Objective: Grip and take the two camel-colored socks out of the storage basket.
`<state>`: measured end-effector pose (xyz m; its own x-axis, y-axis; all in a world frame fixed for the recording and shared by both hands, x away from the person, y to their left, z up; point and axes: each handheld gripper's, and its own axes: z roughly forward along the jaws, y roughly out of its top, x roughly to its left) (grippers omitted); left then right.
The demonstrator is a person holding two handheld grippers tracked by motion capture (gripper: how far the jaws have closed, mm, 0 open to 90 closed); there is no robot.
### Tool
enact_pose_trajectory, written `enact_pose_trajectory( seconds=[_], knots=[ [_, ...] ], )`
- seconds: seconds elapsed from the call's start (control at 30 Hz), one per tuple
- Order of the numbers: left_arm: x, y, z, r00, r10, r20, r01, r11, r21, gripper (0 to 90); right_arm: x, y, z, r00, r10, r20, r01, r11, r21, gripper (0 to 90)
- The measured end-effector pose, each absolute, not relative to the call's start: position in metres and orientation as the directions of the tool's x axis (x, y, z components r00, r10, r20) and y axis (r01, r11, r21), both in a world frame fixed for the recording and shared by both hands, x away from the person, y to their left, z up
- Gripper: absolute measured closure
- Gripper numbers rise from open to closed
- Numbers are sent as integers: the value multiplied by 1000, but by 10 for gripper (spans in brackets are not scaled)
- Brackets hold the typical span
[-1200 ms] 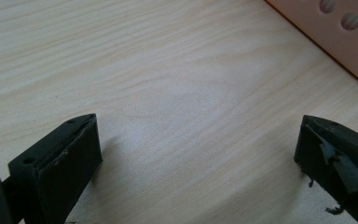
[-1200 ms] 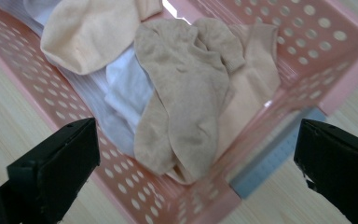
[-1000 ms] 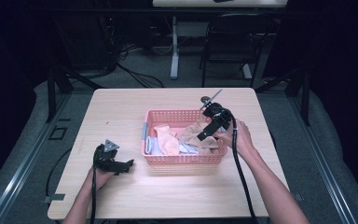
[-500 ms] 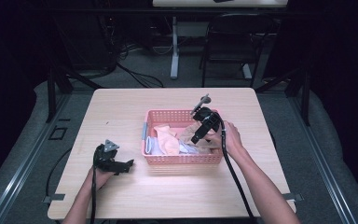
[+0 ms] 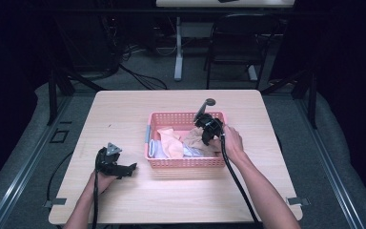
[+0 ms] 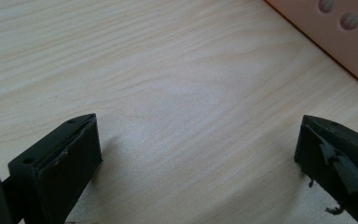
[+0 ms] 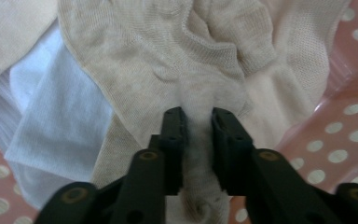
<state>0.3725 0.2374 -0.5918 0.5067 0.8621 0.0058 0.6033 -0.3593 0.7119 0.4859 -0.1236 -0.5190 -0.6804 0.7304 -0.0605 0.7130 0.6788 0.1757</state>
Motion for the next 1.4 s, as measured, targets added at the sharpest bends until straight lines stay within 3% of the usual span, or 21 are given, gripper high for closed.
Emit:
enact_pose_trajectory(
  seconds=[0.07, 0.13, 0.93, 1.4],
  knots=[
    [373, 237, -592, 506, 862, 6, 603, -359, 712, 2, 485, -125, -516, -678, 733, -57, 711, 674, 203, 844],
    [373, 237, -592, 506, 862, 6, 603, -359, 712, 2, 483, -125, -513, -678, 732, -71, 706, 675, 216, 852],
    [372, 237, -592, 507, 862, 6, 603, -360, 712, 2, 472, -150, -466, -648, 762, -11, 705, 605, 370, 855],
    [372, 237, -592, 504, 864, 4, 604, -356, 713, 3, 462, -159, -428, -653, 758, -4, 690, 596, 411, 857]
  ],
)
